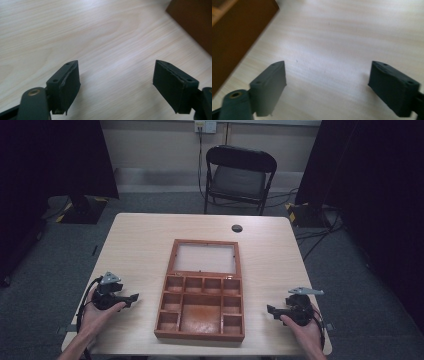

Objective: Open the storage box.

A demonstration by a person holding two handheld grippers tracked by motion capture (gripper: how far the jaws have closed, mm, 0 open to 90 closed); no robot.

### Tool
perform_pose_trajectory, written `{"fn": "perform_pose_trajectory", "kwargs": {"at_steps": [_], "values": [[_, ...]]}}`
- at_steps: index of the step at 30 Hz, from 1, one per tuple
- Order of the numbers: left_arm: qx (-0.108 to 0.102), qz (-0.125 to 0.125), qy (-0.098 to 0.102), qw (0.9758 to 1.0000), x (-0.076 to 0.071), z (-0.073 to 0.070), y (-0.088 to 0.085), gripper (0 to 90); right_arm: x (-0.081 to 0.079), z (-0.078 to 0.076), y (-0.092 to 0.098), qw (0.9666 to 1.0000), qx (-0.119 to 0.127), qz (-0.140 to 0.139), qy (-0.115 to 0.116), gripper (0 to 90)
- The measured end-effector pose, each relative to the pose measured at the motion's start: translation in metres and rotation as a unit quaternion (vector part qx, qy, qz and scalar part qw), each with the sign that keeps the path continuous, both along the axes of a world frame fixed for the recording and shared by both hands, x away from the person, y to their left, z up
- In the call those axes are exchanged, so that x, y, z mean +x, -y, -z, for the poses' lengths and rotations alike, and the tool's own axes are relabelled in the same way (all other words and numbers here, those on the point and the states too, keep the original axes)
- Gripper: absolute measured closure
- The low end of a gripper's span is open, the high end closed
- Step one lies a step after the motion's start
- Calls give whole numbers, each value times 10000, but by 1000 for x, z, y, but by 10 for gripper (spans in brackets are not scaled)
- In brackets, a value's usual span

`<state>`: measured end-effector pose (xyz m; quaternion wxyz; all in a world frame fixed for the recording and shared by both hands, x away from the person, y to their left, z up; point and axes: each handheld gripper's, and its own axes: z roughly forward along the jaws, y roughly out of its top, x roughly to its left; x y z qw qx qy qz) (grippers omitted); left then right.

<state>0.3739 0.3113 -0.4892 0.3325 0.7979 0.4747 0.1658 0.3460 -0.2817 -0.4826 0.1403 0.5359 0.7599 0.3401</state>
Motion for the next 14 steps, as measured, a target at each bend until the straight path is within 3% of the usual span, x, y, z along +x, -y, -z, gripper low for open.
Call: {"fn": "perform_pose_trajectory", "kwargs": {"at_steps": [1,2,3,6,7,8,14], "values": [[0,0,0,10000,0,0,0,193,0,0,0,10000,0,0,0,158],[15,19,-104,9999,1,2,0,180,0,2,-7,9988,-493,54,-41,140],[15,19,-104,9999,1,2,0,168,0,2,-7,9988,-493,54,-41,140],[193,55,158,9997,-1,7,4,149,3,6,-9,9981,-610,76,74,137],[160,67,249,9995,-1,10,3,135,5,9,-10,9969,-665,354,212,135],[73,41,395,9992,-2,13,3,100,5,14,-12,9958,-704,403,425,68],[78,-94,405,9991,-3,13,6,91,5,18,-12,9962,-648,209,535,1]]}}
